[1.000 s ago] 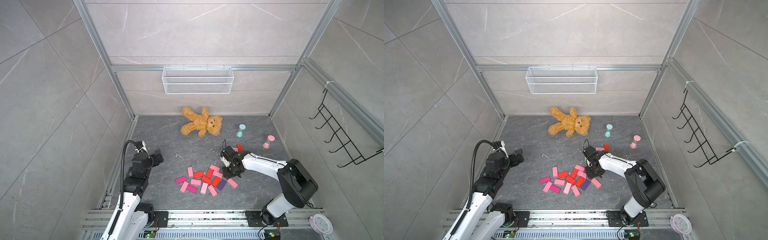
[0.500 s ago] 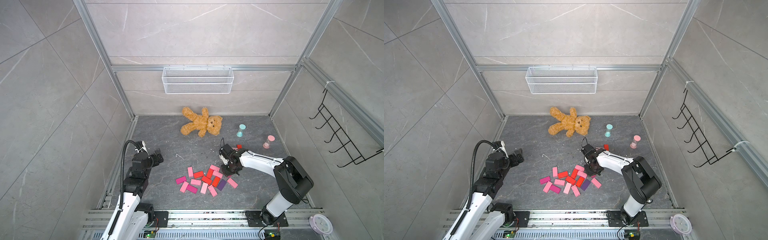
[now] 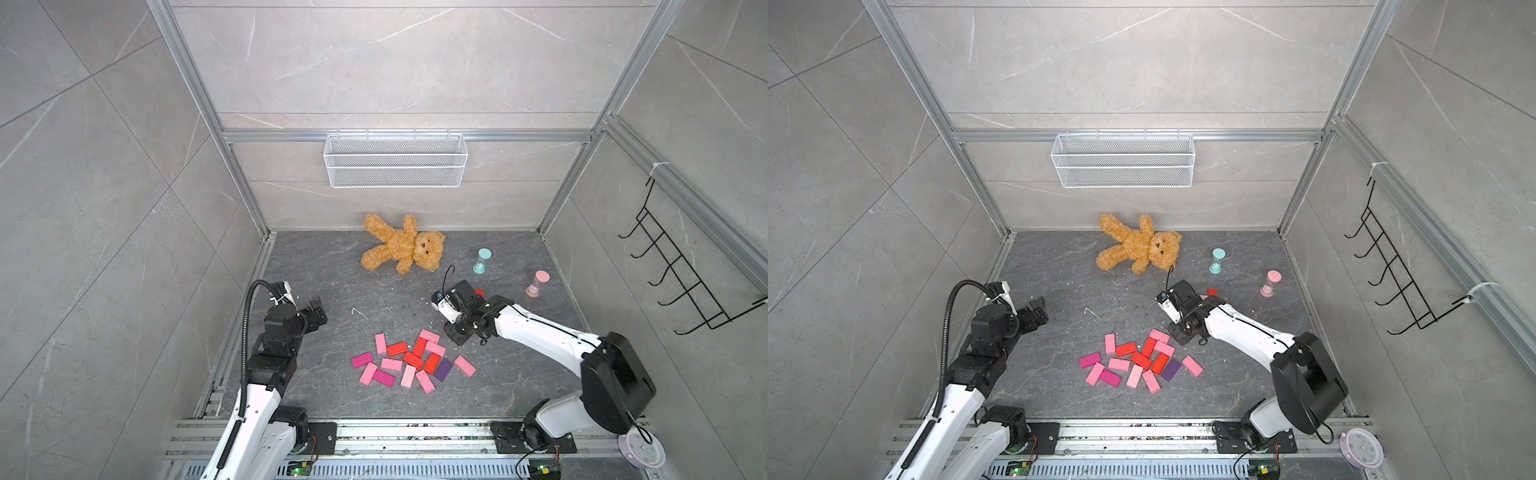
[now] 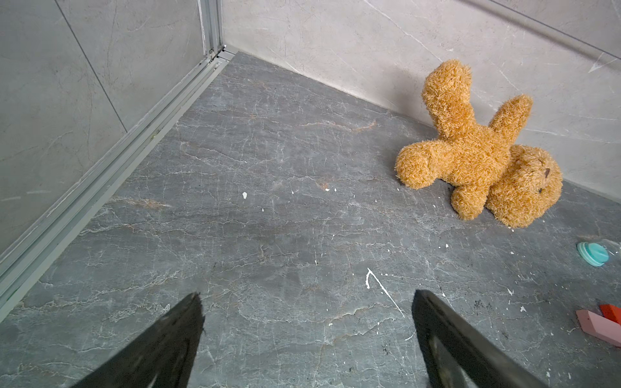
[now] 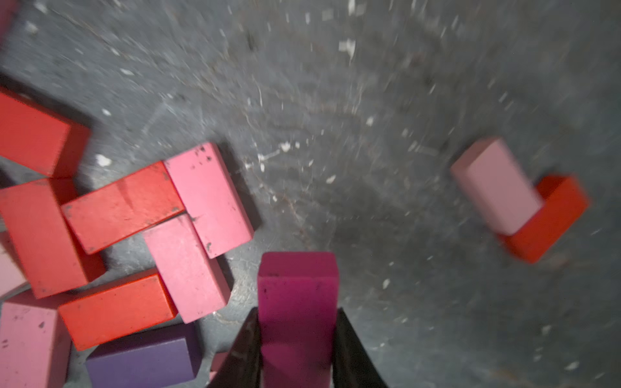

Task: Assemble the letter t with building blocks
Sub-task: Pick up the building block from the center of the board, then assemble the building block at the center of the board.

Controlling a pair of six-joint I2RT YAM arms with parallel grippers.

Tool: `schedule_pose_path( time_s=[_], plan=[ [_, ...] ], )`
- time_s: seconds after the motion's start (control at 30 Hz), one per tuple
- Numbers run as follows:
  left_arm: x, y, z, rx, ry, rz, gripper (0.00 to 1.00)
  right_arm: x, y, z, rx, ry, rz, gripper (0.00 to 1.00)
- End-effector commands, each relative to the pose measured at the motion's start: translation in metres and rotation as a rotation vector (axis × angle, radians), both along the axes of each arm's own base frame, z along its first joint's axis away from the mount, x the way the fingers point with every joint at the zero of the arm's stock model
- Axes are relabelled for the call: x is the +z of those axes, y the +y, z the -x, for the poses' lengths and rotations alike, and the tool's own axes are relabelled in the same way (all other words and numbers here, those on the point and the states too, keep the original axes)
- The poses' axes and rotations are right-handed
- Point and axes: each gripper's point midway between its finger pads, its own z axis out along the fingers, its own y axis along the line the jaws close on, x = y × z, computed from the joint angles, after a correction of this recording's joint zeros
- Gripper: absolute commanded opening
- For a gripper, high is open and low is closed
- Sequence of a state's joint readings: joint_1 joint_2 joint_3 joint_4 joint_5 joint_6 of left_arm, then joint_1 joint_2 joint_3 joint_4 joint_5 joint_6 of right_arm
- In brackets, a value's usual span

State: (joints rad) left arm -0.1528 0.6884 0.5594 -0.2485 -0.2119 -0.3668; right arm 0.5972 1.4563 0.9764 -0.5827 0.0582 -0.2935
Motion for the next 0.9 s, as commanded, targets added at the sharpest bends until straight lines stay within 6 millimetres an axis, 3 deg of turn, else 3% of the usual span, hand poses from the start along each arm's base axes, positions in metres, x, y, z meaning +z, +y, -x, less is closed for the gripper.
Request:
schedule_pose_path(
  time_s=[0.0, 0.2, 0.43, 0.7, 0.87],
  plan=[
    [0.012, 0.001, -0.004, 0.003, -0.06, -0.014, 1.0, 0.028, -0.004, -0.02, 0.288, -0.113, 0.084, 0.0],
    [0.015, 0.001, -0.003, 0.003, -0.079, -0.015, 1.0, 0.038, -0.037, -0.045, 0.479, -0.102, 0.162, 0.0],
    [0.012, 0.003, -0.006, 0.008, -0.083, -0.025, 0.99, 0.056, -0.079, -0.073, 0.446, -0.088, 0.255, 0.0],
    [0.012, 0.003, -0.007, 0.013, -0.099, -0.029, 1.0, 0.034, -0.125, -0.088, 0.415, -0.017, 0.372, 0.0],
    [0.014, 0.005, -0.007, 0.022, -0.123, -0.029, 1.0, 0.024, -0.142, -0.11, 0.395, -0.055, 0.413, 0.0]
  ],
)
